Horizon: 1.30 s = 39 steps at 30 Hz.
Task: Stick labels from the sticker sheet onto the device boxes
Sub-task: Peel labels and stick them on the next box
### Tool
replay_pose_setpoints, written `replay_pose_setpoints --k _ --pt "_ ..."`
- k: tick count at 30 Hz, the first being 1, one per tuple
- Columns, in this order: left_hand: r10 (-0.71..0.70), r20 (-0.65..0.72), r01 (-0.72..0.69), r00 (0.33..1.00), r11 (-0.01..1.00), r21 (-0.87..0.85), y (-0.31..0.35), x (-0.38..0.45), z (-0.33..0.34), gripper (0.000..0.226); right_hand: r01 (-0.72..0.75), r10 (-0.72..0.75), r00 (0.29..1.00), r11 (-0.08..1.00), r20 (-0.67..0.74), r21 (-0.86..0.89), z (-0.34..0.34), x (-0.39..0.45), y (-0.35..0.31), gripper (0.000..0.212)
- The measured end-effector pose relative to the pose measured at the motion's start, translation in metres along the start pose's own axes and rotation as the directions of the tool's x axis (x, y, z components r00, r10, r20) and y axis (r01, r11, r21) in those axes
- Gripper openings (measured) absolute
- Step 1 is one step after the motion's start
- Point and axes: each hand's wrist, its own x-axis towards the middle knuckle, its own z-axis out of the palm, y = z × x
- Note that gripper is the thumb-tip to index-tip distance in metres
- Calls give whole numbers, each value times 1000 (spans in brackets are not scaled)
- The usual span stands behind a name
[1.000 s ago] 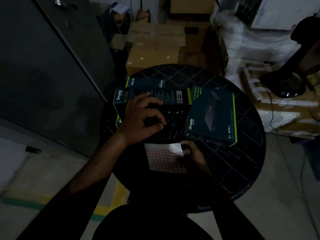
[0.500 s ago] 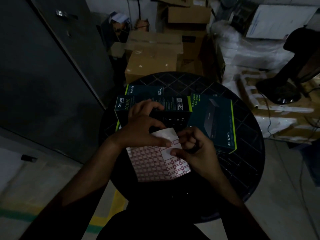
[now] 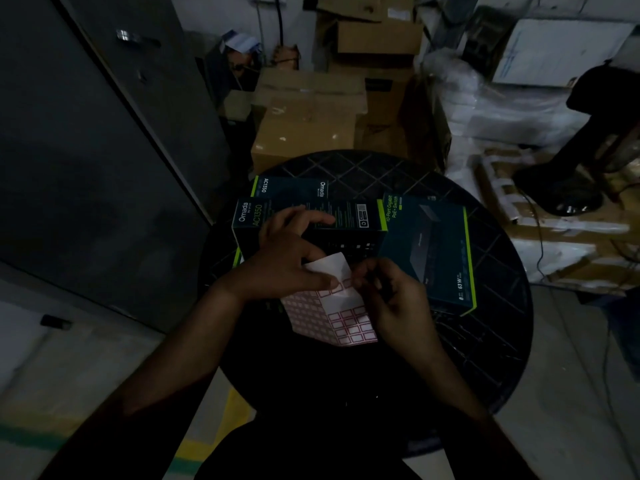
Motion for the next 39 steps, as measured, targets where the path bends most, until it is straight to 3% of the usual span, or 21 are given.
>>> replay_pose_setpoints --k 12,16,20,22,25,30,35,39 --pt "0 0 0 1000 1000 -21 -1 10 -1 16 168 -178 984 957 -21 -237 -2 9 6 16" --pt "14 -14 -14 1000 1000 -18 -4 12 -1 28 182 -192 981 957 -25 -226 2 8 2 16" --pt "3 -10 -4 1000 1000 -21 -4 12 -2 18 38 -37 999 998 -32 50 -3 6 1 3" --pt "-3 -14 3 1000 1000 -21 -4 12 -1 21 -35 33 999 989 21 147 -7 6 1 19" --pt "18 -32 -18 999 1000 -4 -6 13 1 34 -63 58 997 994 58 89 -6 7 5 47" --pt "52 -87 -54 995 998 -21 -6 12 1 56 -194 189 981 932 47 306 4 -2 47 44" --pt "59 -150 -63 987 998 -20 -7 13 2 66 -533 539 835 842 -107 85 18 -25 149 47" --pt "54 -202 -58 978 998 -14 -11 12 8 61 -670 665 740 743 -104 -17 28 -37 191 46"
